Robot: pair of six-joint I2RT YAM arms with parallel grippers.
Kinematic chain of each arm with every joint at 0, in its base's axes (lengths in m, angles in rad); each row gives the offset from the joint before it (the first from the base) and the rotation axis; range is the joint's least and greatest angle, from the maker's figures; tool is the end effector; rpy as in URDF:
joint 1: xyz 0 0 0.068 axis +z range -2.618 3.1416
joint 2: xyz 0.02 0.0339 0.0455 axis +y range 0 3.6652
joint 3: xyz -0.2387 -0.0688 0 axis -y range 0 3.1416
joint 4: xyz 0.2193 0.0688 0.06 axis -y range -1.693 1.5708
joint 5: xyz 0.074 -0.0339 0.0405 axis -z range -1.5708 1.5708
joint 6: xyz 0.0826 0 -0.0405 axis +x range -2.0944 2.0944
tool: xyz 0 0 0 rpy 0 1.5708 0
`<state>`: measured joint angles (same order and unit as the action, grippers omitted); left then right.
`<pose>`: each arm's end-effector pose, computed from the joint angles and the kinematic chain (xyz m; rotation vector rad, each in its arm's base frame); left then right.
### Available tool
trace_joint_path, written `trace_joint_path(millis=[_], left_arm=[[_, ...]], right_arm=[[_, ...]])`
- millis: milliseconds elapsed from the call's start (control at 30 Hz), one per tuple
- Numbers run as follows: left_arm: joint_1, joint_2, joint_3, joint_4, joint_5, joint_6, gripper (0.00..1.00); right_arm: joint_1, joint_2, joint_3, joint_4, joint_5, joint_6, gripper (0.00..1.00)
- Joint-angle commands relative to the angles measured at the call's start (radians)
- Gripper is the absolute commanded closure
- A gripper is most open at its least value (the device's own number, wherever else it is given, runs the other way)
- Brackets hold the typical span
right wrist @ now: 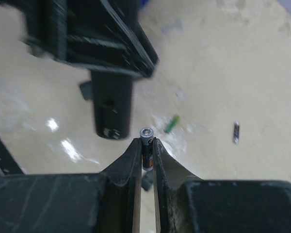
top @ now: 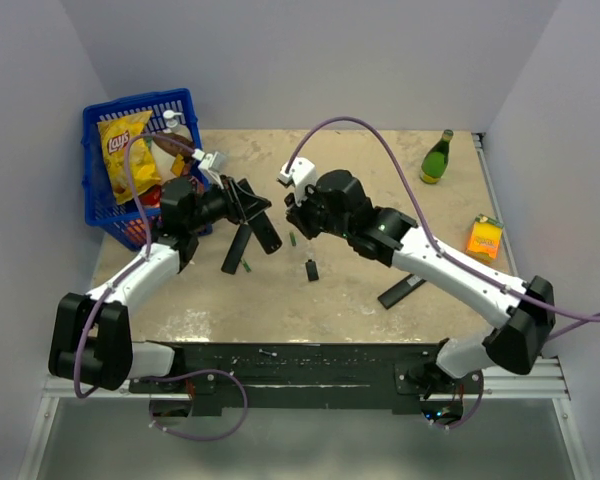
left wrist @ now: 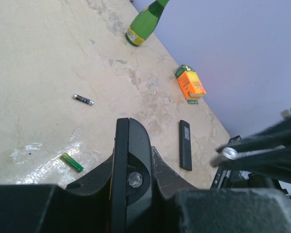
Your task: Load the batteries into the remote control
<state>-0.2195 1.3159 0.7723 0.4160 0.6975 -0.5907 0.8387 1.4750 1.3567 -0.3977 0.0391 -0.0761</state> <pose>0.2956 -0.1203 0.2649 0.2247 1.8018 -1.1777 0.2418 0.2642 0.3076 -0.9120 1.9073 0.4198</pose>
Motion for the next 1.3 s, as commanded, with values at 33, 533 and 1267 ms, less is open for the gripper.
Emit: trace_joint_path(millis=[33,533,1267], left_arm=[[0.002,0.017,-0.056,0.262,0.077,-0.184,1.00],[0.034,0.011,-0.122,0.406,0.071,-0.323,1.00],[0.055,0.029,-0.166,0.546,0.086,-0.416,1.00]], right_arm=[[0.085,-0.097,-0.103,0.307,-0.021,0.176,0.95],[0.125,-0.021,-0.176,0.461,-0.018,0.188,0.95],[0.123,0.011,-0.217,0.471,0.016,0.217,0.94]])
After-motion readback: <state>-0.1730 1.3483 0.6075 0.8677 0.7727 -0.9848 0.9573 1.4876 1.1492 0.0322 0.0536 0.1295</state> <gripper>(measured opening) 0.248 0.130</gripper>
